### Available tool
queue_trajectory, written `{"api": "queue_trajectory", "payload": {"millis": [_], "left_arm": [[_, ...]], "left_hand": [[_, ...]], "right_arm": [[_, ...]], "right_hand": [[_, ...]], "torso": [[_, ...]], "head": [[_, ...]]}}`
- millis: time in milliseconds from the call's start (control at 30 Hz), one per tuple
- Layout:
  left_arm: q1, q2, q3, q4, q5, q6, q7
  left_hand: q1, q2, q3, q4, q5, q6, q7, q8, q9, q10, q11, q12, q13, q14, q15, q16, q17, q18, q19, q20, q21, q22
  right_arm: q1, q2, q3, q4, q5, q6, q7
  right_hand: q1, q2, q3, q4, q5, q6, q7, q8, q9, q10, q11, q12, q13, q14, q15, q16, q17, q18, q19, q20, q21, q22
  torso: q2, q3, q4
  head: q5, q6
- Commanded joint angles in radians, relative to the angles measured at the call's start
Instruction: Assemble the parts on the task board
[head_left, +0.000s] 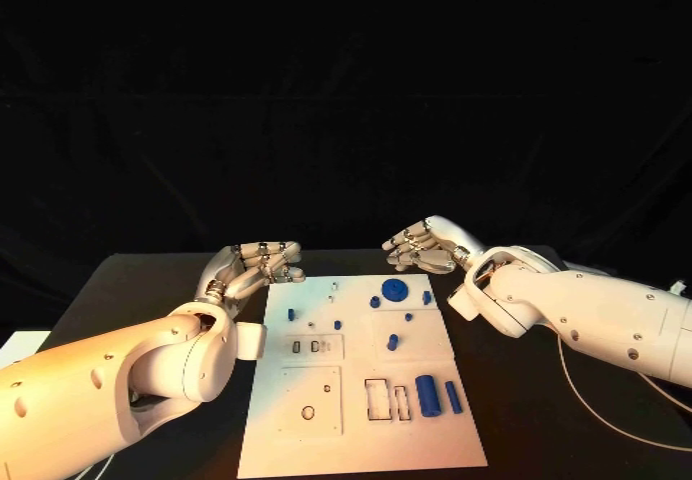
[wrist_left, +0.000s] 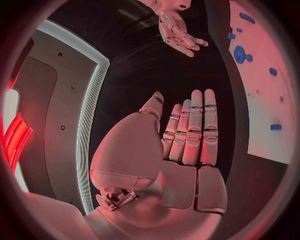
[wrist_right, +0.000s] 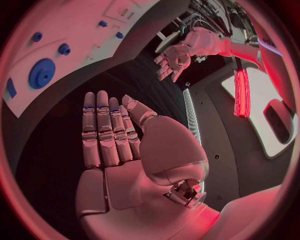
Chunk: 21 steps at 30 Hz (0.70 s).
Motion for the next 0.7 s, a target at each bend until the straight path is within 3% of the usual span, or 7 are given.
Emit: {"api": "queue_trajectory", "payload": {"millis": [33,133,300,400,633,667,700], "left_arm": [[0.001,-0.007,0.003,0.030,-0.018,0.057,-0.011],[0.001,-0.014,0.005,0.053,-0.016,0.067,-0.018],[0.003,-0.023,0.012,0.083,-0.015,0.076,-0.023],[0.003,-0.026,0.015,0.094,-0.014,0.080,-0.025],[0.003,-0.026,0.017,0.102,-0.006,0.085,-0.027],[0.003,-0.026,0.017,0.102,-0.005,0.085,-0.028],[0.003,-0.025,0.017,0.101,-0.004,0.086,-0.028]], "left_hand": [[0.010,0.002,0.000,-0.008,-0.004,0.008,-0.002,-0.004,-0.002,0.012,-0.002,-0.007,0.002,0.014,-0.002,0.007,0.008,0.013,0.012,0.000,0.005,0.001],[0.010,0.002,0.000,-0.008,-0.004,0.009,-0.003,-0.004,-0.002,0.015,-0.002,-0.008,0.002,0.016,-0.003,0.008,0.011,0.013,0.014,-0.001,0.006,0.001],[0.009,0.002,-0.001,-0.009,-0.004,0.008,-0.002,-0.006,-0.003,0.013,-0.002,-0.010,0.001,0.015,-0.002,0.008,0.013,0.012,0.014,-0.001,0.006,0.001],[0.004,0.000,-0.005,-0.008,-0.005,0.004,0.001,-0.011,-0.004,0.010,0.001,-0.016,0.000,0.012,-0.001,0.007,0.018,0.011,0.013,-0.001,0.005,0.000],[-0.001,-0.003,-0.010,-0.008,-0.005,-0.001,0.003,-0.016,-0.004,0.007,0.003,-0.021,0.000,0.011,0.001,0.007,0.024,0.010,0.013,0.000,0.004,-0.001],[-0.002,-0.003,-0.010,-0.008,-0.005,-0.001,0.004,-0.016,-0.004,0.007,0.003,-0.021,0.000,0.011,0.001,0.007,0.024,0.010,0.013,0.000,0.004,-0.001],[-0.002,-0.003,-0.010,-0.008,-0.005,-0.001,0.004,-0.016,-0.005,0.007,0.003,-0.021,0.000,0.011,0.001,0.007,0.024,0.010,0.013,0.000,0.004,-0.001]], "right_arm": [[0.005,0.000,0.003,-0.001,-0.381,0.063,-0.136],[0.011,0.000,0.006,-0.002,-0.502,0.102,-0.202],[0.017,0.004,0.008,0.003,-0.638,0.154,-0.273],[0.018,0.008,0.009,0.010,-0.688,0.175,-0.294],[0.020,0.014,0.010,0.029,-0.762,0.213,-0.326],[0.020,0.014,0.010,0.031,-0.767,0.218,-0.330],[0.020,0.015,0.011,0.032,-0.775,0.226,-0.335]], "right_hand": [[0.022,-0.038,0.011,0.001,-0.033,0.049,-0.017,-0.017,0.002,0.055,-0.022,-0.021,0.002,0.112,-0.040,0.024,0.032,0.006,0.138,-0.055,0.090,0.037],[0.022,-0.050,-0.005,0.009,-0.041,0.057,-0.026,-0.021,0.002,0.064,-0.031,-0.023,0.001,0.168,-0.056,0.051,0.056,0.006,0.186,-0.075,0.138,0.062],[0.009,-0.069,-0.021,0.025,-0.048,0.062,-0.037,-0.029,0.001,0.055,-0.041,-0.027,0.000,0.248,-0.073,0.103,0.102,0.005,0.236,-0.101,0.204,0.097],[0.006,-0.078,-0.020,0.035,-0.047,0.062,-0.041,-0.031,0.000,0.046,-0.046,-0.026,0.000,0.282,-0.080,0.154,0.143,0.004,0.262,-0.113,0.247,0.120],[-0.008,-0.101,0.005,0.069,-0.048,0.058,-0.047,-0.032,0.000,0.028,-0.049,-0.026,0.000,0.284,-0.083,0.397,0.306,0.003,0.292,-0.119,0.366,0.192],[-0.010,-0.107,0.016,0.079,-0.048,0.059,-0.042,-0.031,0.000,0.028,-0.051,-0.025,0.001,0.274,-0.087,0.464,0.350,0.001,0.292,-0.118,0.402,0.214],[-0.010,-0.113,0.023,0.086,-0.049,0.058,-0.048,-0.032,0.000,0.028,-0.050,-0.025,0.001,0.275,-0.084,0.536,0.421,0.003,0.289,-0.119,0.425,0.230]], "torso": [[0.031,-0.0059,0.0153],[0.045,-0.0093,0.0248],[0.068,-0.0137,0.0334],[0.079,-0.0153,0.0381],[0.093,-0.0198,0.0480],[0.095,-0.0206,0.0495],[0.096,-0.0209,0.0509]], "head": [[-0.021,-0.002],[-0.038,-0.001],[-0.046,0.006],[-0.049,0.002],[-0.055,0.003],[-0.056,0.001],[-0.057,0.001]]}}
